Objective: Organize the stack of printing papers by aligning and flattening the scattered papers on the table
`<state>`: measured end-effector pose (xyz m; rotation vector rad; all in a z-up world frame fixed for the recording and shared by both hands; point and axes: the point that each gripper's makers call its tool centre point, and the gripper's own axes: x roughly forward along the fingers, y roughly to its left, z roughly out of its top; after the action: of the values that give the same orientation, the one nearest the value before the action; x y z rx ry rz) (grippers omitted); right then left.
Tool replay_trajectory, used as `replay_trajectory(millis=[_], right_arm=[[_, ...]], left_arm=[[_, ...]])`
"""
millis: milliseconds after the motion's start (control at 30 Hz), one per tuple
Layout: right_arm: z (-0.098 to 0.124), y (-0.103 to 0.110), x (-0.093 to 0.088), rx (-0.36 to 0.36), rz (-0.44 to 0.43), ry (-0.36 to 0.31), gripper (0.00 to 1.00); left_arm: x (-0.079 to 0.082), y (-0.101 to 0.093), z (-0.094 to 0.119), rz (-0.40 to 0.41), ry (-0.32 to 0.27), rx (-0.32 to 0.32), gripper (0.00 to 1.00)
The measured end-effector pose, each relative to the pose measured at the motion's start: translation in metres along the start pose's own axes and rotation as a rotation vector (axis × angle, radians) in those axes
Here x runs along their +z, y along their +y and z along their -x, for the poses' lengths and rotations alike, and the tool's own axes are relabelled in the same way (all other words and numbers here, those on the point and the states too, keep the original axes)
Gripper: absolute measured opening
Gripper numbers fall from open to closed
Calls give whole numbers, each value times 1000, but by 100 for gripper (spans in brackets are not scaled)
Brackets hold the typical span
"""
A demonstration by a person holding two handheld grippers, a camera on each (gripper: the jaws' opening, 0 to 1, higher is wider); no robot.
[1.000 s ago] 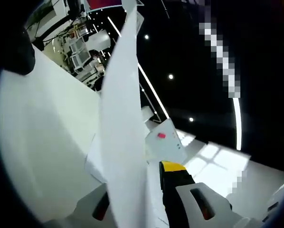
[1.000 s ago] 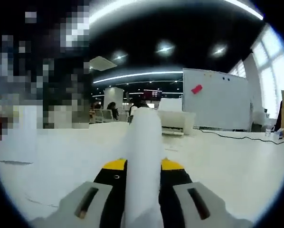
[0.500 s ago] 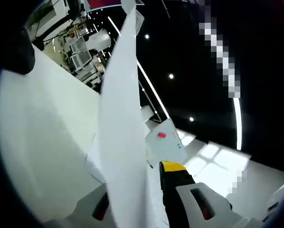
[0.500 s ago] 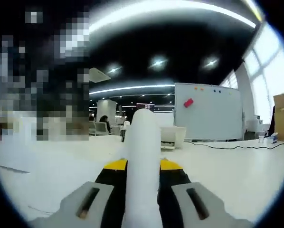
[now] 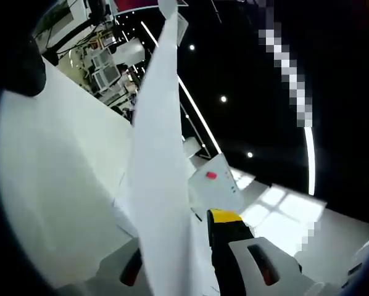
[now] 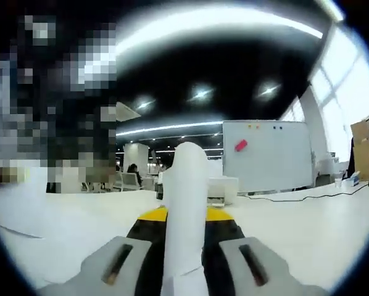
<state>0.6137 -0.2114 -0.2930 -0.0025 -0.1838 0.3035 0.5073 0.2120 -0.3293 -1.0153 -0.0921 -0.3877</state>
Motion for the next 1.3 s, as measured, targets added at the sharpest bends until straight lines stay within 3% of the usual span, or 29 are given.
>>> replay_trajectory(millis=[500, 900, 1300], right_arm=[[-1, 15, 25, 15, 30, -34, 11], [-3, 28, 44, 46, -5, -70, 10], [-5, 24, 49, 41, -10, -75, 1]], left_arm=[[1, 1, 2, 10, -1, -2, 16], [1, 0, 4, 17, -6, -4, 16], [0, 0, 4, 19, -3, -7, 16]])
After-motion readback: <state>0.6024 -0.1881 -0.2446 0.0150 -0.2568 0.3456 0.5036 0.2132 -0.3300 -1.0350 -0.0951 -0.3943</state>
